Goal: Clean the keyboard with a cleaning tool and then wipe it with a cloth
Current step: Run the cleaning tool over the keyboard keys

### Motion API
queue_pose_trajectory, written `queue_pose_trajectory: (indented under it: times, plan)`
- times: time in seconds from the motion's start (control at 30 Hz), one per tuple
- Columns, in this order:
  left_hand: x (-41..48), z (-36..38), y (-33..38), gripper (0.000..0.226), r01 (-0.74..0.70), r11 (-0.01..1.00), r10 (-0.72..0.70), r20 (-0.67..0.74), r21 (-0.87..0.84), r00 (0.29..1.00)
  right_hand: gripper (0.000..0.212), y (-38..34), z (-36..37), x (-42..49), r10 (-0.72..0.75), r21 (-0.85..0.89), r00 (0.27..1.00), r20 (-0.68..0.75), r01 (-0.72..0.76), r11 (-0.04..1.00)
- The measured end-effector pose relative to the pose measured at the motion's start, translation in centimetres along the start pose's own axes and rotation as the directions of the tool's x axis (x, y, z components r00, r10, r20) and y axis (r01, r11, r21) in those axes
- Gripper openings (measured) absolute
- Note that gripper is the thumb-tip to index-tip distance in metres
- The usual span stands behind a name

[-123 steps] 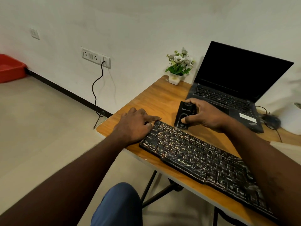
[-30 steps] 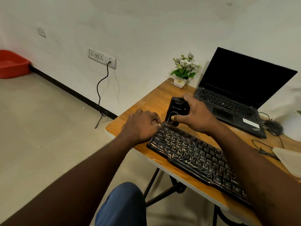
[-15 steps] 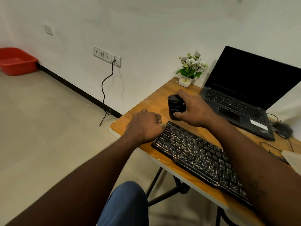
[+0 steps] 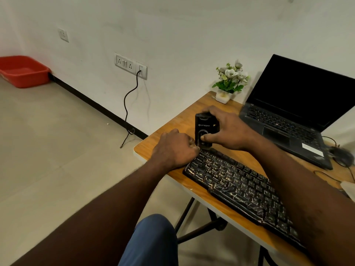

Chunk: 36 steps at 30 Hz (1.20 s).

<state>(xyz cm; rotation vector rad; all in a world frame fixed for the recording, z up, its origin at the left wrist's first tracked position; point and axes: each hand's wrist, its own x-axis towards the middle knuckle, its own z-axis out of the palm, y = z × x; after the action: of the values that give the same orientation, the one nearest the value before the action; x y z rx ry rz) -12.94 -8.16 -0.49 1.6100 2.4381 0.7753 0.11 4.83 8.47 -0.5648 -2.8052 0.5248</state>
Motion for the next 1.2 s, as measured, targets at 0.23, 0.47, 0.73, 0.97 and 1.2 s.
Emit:
queue_pose_trajectory:
  times: [0.23,0.47,0.73,0.97,1.2]
  plan:
    - [0.2,0.2,0.0,0.038,0.027,1.000,-0.027,0.017,0.005,0.999,0.071,0.3,-0.1,0.6,0.045,-0.051,0.998,-0.035,-0.047,0.998]
    - [0.2,0.3,-0.1,0.043,0.006,1.000,-0.006,0.021,0.026,1.000,0.073,0.6,-0.1,0.9,0.054,-0.131,0.998,-0.021,-0.056,0.990]
    - [0.1,0.1,0.0,0.043,0.017,1.000,-0.017,0.019,0.006,1.000,0.073,1.0,0.1,0.3,0.039,-0.064,0.999,-0.024,-0.040,0.997]
    - [-0.2,-0.3,0.2,0.040,0.034,0.999,-0.034,0.000,-0.027,0.999,0.071,0.4,0.3,-0.6,-0.023,-0.017,1.000,-0.017,0.023,1.000]
    - [-0.2,-0.2,0.3,0.040,0.061,0.998,-0.061,0.019,0.015,0.998,0.073,0.1,0.6,-0.3,-0.014,-0.042,0.996,-0.082,0.011,0.999]
